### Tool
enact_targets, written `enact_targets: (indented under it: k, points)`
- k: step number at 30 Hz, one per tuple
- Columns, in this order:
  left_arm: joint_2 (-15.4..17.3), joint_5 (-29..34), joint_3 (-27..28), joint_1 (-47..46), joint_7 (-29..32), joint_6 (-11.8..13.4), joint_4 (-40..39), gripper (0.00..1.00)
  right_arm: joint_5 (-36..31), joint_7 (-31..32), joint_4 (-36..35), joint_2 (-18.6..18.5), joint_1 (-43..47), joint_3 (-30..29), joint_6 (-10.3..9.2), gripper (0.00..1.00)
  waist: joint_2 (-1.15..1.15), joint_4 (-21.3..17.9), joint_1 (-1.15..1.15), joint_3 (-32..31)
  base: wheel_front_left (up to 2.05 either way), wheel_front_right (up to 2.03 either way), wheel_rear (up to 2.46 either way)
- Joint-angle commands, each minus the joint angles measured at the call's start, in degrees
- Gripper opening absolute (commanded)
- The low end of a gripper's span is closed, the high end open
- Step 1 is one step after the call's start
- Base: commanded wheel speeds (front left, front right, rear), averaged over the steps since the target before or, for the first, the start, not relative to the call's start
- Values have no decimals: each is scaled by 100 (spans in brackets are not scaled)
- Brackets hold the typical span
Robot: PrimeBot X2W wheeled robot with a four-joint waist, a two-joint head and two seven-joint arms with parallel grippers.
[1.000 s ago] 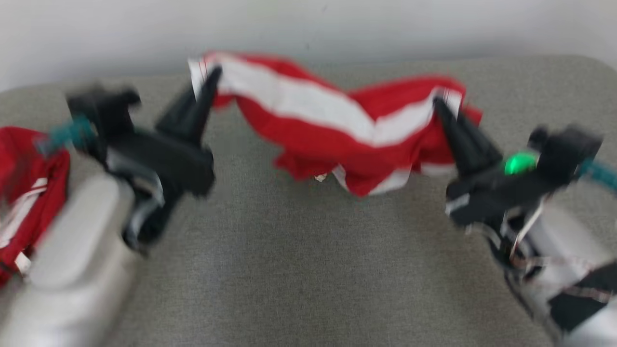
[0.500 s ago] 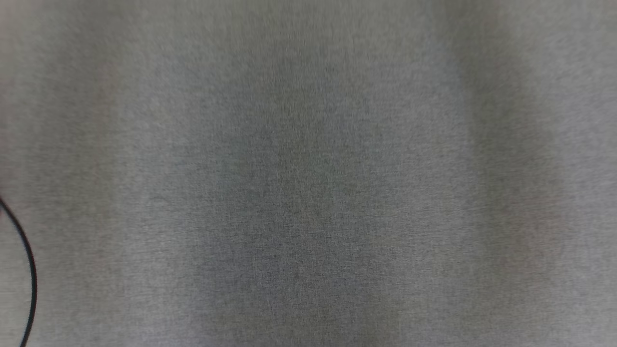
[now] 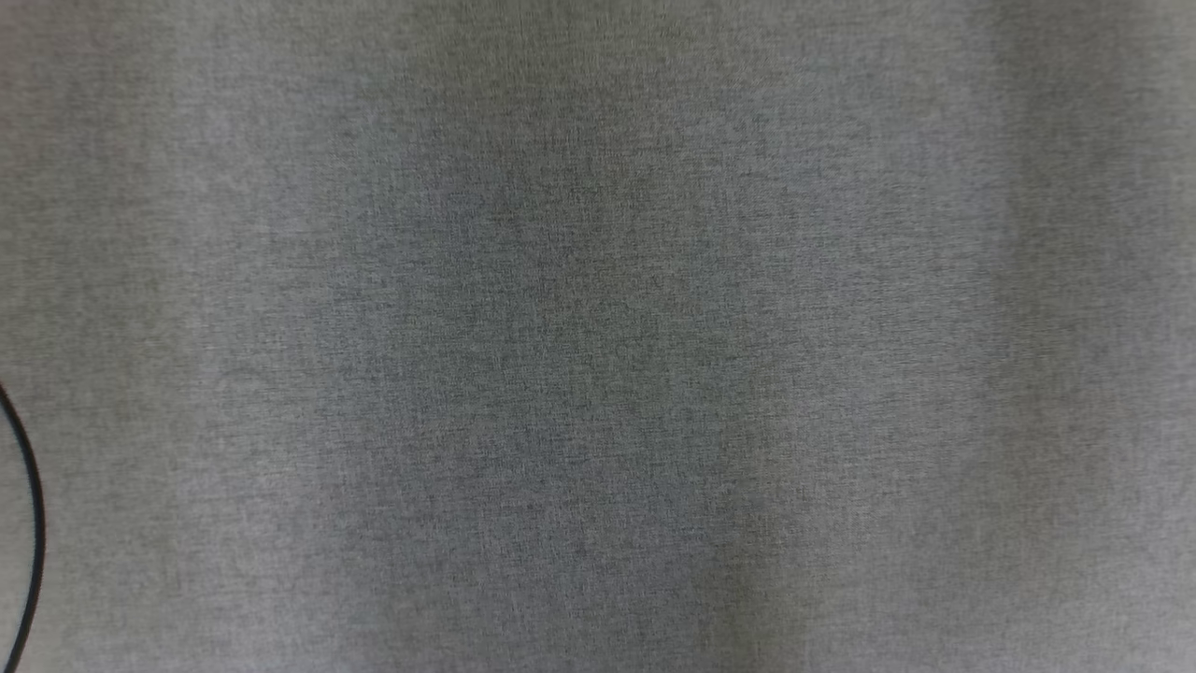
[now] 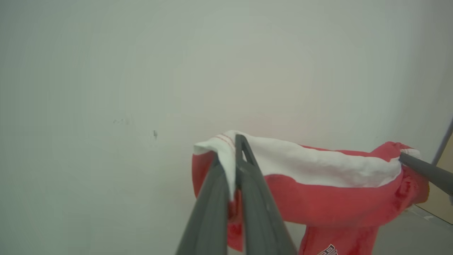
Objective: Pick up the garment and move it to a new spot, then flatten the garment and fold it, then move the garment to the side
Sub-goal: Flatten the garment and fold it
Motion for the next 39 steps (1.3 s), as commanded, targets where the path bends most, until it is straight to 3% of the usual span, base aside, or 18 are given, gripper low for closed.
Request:
enact_targets:
  k: [1,10,13,18,23,28,39]
  points:
    - [44,-123,-121,127,-67,13,11,0,58,-57,1,-62,56,81,-14,0,-2,-8,-2,109,0,0,0]
    - [365,-657,-620,1350,-549,13,-586,0,552,-529,-344,-266,928,761,-14,0,-2,-14,-2,-132,0,0,0]
    - [538,-758,-473,2096,-588,13,-988,0,755,-694,-668,-395,1523,1039,-14,0,-2,-24,-2,-373,0,0,0]
    - [657,-328,242,3836,-584,60,-1962,0,978,-945,-1417,-737,2719,1458,-14,0,-2,-36,-2,-821,0,0,0]
    - [377,147,913,5703,-586,213,-2936,0,1064,-1031,-2095,-1081,4032,1624,-14,0,-2,31,-2,-1272,0,0,0]
    - [0,549,1343,7202,-587,272,-3479,0,1185,-1035,-2425,-1228,5337,1370,-14,0,-2,89,-2,-1705,0,0,0]
    - [-629,1259,1784,9511,-587,101,-3579,0,802,-1038,-3014,-1070,7654,845,-14,0,-2,72,-2,-2490,0,0,0]
